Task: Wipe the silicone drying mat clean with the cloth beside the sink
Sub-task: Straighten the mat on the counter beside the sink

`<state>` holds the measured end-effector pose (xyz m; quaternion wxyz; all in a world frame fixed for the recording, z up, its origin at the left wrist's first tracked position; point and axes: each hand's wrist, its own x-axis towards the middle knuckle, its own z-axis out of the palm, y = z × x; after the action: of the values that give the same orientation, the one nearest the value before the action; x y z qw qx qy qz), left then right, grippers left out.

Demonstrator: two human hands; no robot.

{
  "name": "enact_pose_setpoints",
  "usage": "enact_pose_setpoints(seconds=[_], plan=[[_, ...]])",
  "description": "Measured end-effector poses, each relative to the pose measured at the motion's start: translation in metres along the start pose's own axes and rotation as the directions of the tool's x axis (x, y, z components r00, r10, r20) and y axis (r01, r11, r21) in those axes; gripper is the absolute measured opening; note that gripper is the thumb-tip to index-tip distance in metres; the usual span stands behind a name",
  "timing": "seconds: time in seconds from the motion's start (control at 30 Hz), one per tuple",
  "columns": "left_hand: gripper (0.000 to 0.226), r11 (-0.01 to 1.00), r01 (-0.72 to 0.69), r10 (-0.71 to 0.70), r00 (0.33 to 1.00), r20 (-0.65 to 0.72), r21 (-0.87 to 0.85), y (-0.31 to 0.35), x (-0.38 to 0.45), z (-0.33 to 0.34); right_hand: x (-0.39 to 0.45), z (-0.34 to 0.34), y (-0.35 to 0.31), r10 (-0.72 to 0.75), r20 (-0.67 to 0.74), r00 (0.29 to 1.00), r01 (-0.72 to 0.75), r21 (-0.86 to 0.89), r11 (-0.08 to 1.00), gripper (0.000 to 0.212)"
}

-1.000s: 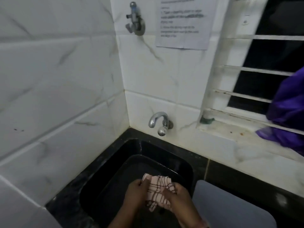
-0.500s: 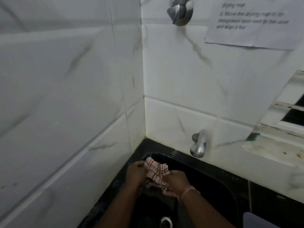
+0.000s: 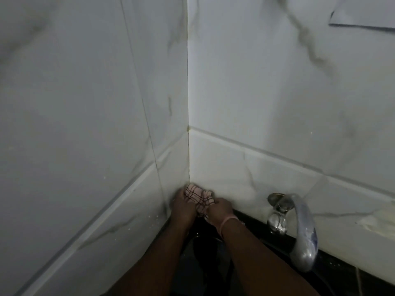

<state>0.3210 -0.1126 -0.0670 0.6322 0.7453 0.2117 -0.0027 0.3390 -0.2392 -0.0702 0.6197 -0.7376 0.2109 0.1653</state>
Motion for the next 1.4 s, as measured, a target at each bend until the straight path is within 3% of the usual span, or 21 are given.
enact_pose_setpoints(seconds=[0.13,0.23,0.33,0.47,0.67,1.07,1.17,1.23,1.33,1.4], plan=[[0.022,0.996,-0.067,0.067,0.998,0.016,0.054,0.013,-0.019,0.000,-0.006,0.008,0.013,-0.108,0.018,0.994,0.108,-0.018,0.994,0.021],[0.027,0.973,-0.132,0.160,0.977,-0.138,0.189,0.009,-0.035,-0.001,-0.021,0.001,0.018,-0.136,-0.072,0.988,0.130,-0.083,0.988,0.015],[0.040,0.930,-0.084,0.172,0.960,-0.223,0.357,0.001,-0.057,0.005,-0.042,-0.012,0.028,-0.142,-0.142,0.980,0.116,-0.179,0.977,0.023],[0.028,0.909,-0.122,0.153,0.987,-0.046,0.398,0.007,-0.109,0.022,-0.084,-0.036,0.046,-0.181,-0.128,0.975,0.136,-0.301,0.944,0.012],[0.024,0.897,-0.155,0.120,0.987,0.111,0.414,0.004,-0.191,0.051,-0.160,-0.091,0.073,-0.329,-0.108,0.938,0.249,-0.451,0.857,0.017],[0.021,0.804,-0.443,0.231,0.848,0.477,0.397,-0.030,-0.373,0.174,-0.300,-0.277,0.177,-0.330,-0.323,0.887,0.139,-0.494,0.858,0.022],[0.016,0.765,-0.451,0.146,0.817,0.557,0.460,-0.041,-0.410,0.204,-0.325,-0.321,0.210,-0.309,-0.421,0.853,0.048,-0.527,0.849,0.019],[0.022,0.679,-0.441,0.048,0.825,0.564,0.587,-0.051,-0.429,0.219,-0.342,-0.354,0.238,-0.247,-0.510,0.824,-0.103,-0.564,0.820,0.019],[0.039,0.546,-0.372,-0.105,0.859,0.502,0.751,-0.065,-0.454,0.228,-0.373,-0.398,0.280,-0.042,-0.689,0.723,-0.433,-0.500,0.751,0.025],[0.045,0.480,-0.343,-0.170,0.867,0.469,0.808,-0.075,-0.472,0.230,-0.395,-0.418,0.309,0.089,-0.733,0.675,-0.537,-0.405,0.740,0.035]])
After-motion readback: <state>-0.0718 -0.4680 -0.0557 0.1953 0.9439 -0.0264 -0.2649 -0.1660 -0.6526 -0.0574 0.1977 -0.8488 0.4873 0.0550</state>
